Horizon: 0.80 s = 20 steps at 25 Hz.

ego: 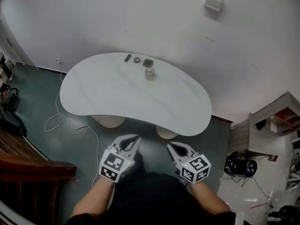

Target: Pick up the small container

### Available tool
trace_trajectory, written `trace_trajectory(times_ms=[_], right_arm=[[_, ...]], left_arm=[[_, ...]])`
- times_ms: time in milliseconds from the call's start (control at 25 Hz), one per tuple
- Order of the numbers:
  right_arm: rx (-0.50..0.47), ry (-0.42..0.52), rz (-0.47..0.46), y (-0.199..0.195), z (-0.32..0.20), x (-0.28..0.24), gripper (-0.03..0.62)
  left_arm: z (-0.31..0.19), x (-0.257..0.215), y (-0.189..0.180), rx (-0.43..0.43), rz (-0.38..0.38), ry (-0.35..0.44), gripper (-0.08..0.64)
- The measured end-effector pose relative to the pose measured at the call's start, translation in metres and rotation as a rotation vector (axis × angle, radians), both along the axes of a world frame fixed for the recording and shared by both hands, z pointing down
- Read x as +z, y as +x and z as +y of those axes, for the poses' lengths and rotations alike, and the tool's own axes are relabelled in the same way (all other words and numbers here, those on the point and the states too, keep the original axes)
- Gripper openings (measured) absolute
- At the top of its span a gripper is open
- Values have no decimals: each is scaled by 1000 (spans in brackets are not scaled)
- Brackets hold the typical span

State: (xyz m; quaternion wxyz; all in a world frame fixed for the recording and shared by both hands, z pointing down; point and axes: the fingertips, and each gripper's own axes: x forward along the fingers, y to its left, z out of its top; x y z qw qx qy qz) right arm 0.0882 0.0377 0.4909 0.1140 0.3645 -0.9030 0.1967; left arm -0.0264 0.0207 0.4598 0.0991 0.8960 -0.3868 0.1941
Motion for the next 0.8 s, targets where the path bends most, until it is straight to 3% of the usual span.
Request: trace_trajectory(times_ms=[800], right_arm=[[137, 5, 51, -71, -227, -16, -5]], left_arm=[[-234, -7, -58, 188, -36, 29, 17]])
